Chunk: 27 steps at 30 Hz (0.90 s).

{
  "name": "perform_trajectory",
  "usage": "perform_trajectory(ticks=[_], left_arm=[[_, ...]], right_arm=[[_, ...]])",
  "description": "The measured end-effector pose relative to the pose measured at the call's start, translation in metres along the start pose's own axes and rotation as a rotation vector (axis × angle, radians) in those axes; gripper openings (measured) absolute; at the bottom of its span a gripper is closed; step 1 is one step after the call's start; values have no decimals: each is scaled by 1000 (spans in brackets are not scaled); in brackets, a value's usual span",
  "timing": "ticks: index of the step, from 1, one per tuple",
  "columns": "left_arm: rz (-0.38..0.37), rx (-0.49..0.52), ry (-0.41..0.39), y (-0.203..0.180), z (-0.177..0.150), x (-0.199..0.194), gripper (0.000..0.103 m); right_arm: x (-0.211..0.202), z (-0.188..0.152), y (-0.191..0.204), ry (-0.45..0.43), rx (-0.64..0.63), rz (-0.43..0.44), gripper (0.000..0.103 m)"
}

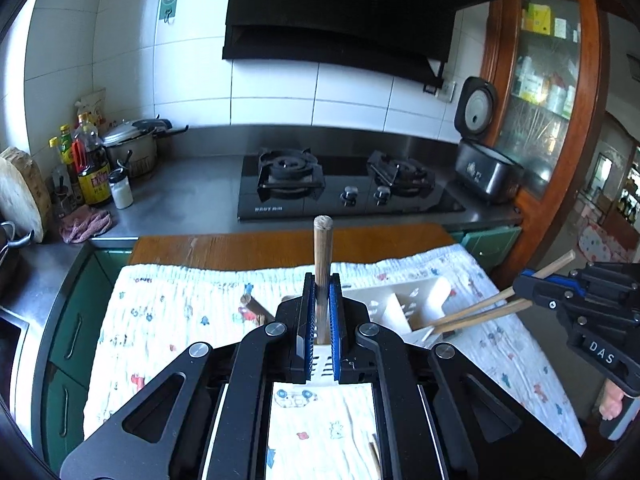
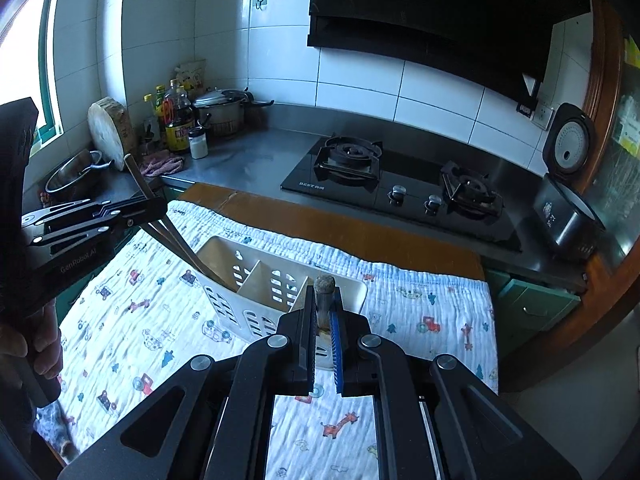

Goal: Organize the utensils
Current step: 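Open both tools to release the chopsticks into the holder, then move both open tools back over the last chopsticks on the cloth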

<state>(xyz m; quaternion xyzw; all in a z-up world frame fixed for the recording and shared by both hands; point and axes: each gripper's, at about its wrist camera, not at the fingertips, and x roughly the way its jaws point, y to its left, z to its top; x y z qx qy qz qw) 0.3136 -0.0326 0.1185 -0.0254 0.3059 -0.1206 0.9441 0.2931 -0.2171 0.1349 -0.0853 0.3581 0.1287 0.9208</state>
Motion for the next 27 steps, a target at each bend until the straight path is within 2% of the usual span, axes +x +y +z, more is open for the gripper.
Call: perform_trajectory(ticks=[6, 12, 17, 23, 27], left_arm=[[9, 2, 11, 0, -4, 1, 9], [-4, 9, -14, -3, -5, -16, 25], [-9, -5, -57, -1, -12, -51, 37], [4, -22, -85, 5, -41, -94, 45], [6, -42, -74, 11, -75, -114, 48]], right_arm=[[5, -2, 0, -1, 10, 11, 8], [-13, -3, 2, -47, 11, -5, 16], [-43, -14, 4, -99, 23, -9, 26], [-70, -56, 18, -125, 29, 29, 29], [-73, -101, 42, -111, 1, 32, 29]])
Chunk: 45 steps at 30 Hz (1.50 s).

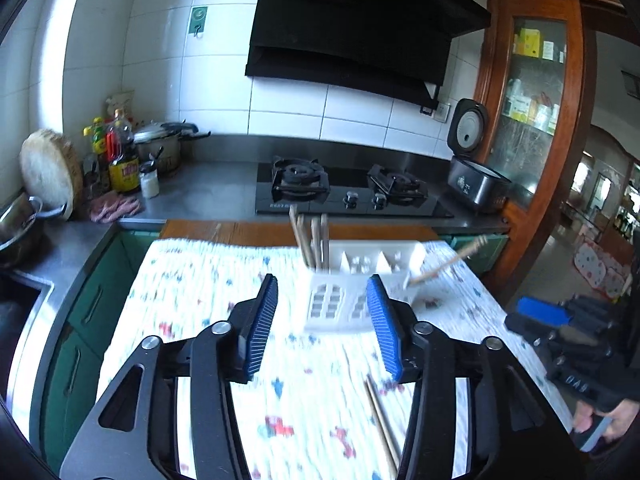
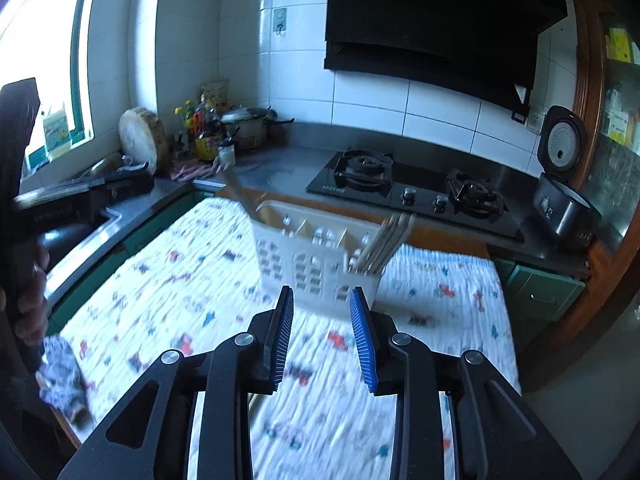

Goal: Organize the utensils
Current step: 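Move both open tools back over the last chopsticks on the cloth, then grasp a chopstick with the right tool while the left tool grasps another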

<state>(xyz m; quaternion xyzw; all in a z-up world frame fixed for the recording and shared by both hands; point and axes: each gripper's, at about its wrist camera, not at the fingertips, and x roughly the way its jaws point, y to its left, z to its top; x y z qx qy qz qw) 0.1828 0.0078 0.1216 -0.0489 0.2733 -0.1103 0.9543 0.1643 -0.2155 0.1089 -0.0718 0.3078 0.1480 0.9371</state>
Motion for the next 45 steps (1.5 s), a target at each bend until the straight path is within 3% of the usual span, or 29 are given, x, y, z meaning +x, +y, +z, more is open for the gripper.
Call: perform_trajectory(ticks=[8, 13, 20, 25, 27, 36, 45], left_arm=[[55, -13, 18, 11, -65, -30, 55], [100, -14, 22, 16, -108, -47, 61], [153, -55, 56, 29, -151, -58, 63], [173, -56, 76, 33, -166, -61, 63], [178, -64, 84, 36, -171, -61, 63], [174, -81, 92, 43, -178, -63, 63], [174, -94, 111, 43, -185, -58, 63]], right_arm=[[5, -86, 37, 74, 43, 78, 29], [8, -125, 59, 91, 61, 74, 29], [16, -163, 81, 128, 107, 86, 29], [22, -178, 91, 143, 129, 75, 28], [26, -183, 92, 154, 150, 93, 22], [40, -195, 98, 204, 170, 80, 13], [51, -195, 104, 219, 156, 31, 11]])
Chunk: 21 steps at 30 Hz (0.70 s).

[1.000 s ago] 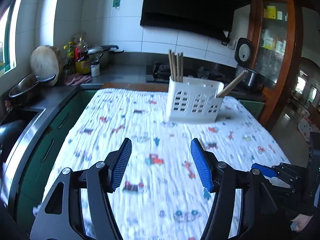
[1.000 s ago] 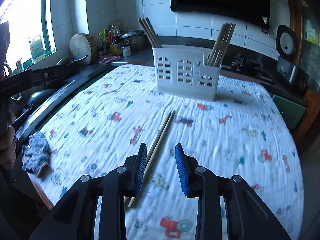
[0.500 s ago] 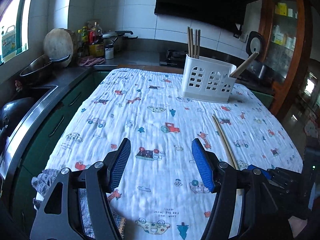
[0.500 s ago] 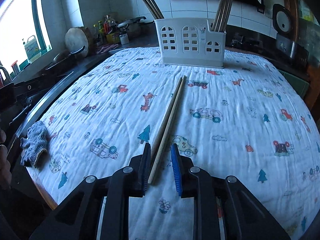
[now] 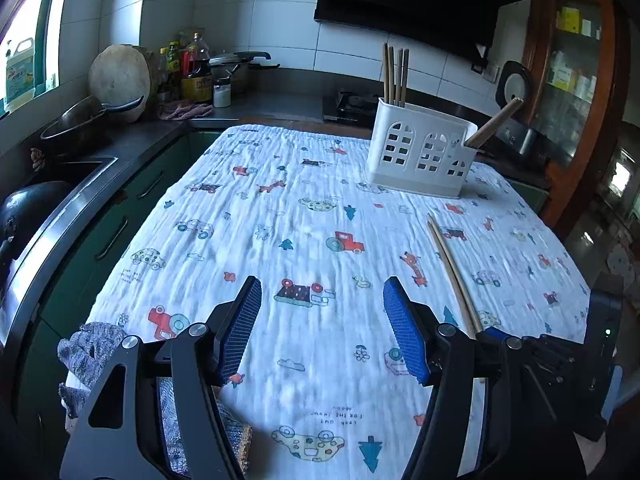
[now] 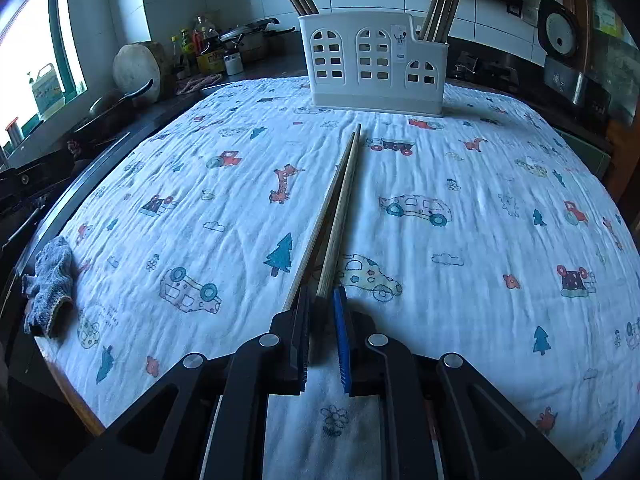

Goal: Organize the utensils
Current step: 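Grasp a chopstick with the right tool while the left tool grasps another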

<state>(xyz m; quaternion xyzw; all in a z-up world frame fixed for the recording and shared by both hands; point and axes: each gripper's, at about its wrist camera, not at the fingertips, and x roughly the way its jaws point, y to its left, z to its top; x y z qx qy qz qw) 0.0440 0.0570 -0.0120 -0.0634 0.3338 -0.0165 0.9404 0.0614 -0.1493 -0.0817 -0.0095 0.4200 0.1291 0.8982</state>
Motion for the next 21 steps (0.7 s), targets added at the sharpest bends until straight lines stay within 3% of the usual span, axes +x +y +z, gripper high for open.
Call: perform_trajectory(ticks=[4, 11, 21], left_arm=[[-11, 1, 11, -1, -2, 2, 63], [-60, -7, 59, -14, -13, 12, 63], [-181, 23, 154, -63, -37, 35, 62]], right_arm=[[1, 0, 5, -13, -25, -37, 10], [-7, -3, -4, -38, -7, -25, 7], [-60, 6, -28, -169, -5, -31, 7]])
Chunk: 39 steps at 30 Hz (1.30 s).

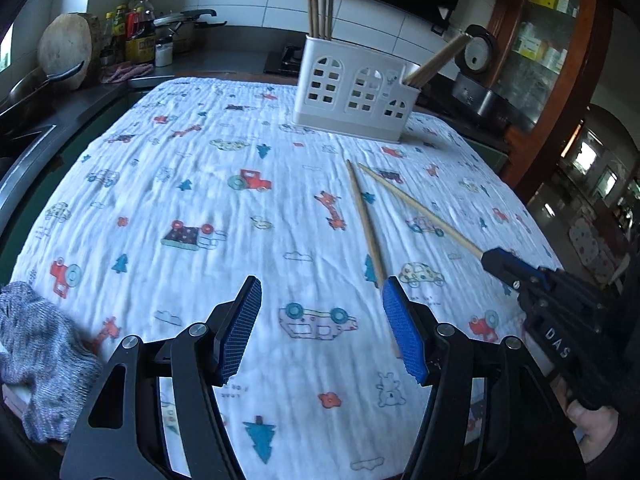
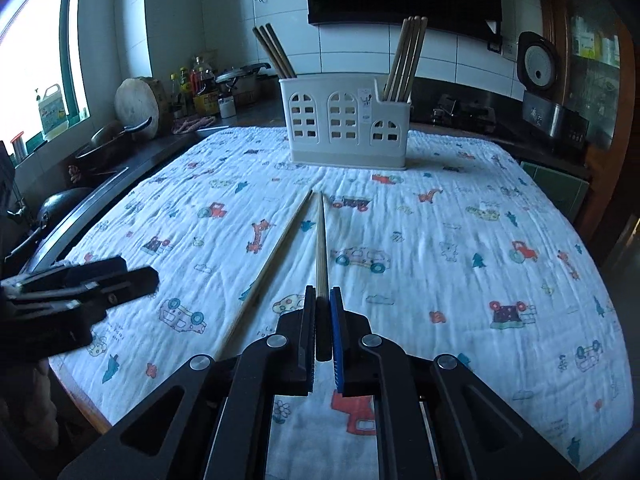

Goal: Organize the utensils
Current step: 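Grasp a chopstick with the right tool while the left tool grasps another, then carry both chopsticks to the white holder and insert them upright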

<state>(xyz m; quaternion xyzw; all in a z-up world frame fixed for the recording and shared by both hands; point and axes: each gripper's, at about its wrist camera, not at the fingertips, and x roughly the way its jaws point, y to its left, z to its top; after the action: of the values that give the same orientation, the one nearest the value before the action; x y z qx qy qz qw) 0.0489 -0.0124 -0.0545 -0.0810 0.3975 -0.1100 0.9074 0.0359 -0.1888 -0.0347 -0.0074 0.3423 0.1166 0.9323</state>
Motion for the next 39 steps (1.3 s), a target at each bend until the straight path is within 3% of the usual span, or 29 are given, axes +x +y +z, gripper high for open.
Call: perform_trajectory(ticks=[4, 8, 16, 22, 25, 28, 34, 39], left_arm=[[-40, 19, 42, -20, -6, 19, 54], [-58, 26, 69, -31, -7, 34, 37], [-36, 30, 105, -40, -9, 54, 18], [0, 28, 104, -44, -7, 59, 15], [45, 59, 103, -49, -7, 60, 7], [17, 55, 111, -47, -3, 56, 6], [7, 78, 40, -37, 24, 18, 6], [-3, 125, -87, -37, 67, -22, 6]], right_arm=[[-23, 12, -12, -62, 2, -11, 7], [-43, 22, -23, -116, 9, -22, 7], [-62, 35, -40, -168, 10, -45, 7], [-59, 34, -40, -166, 8, -41, 7], [-58, 35, -40, -167, 2, -40, 7], [-58, 40, -39, -170, -10, -41, 7], [-60, 59, -39, -162, -51, -21, 7], [-62, 87, -42, -154, -74, 30, 7]])
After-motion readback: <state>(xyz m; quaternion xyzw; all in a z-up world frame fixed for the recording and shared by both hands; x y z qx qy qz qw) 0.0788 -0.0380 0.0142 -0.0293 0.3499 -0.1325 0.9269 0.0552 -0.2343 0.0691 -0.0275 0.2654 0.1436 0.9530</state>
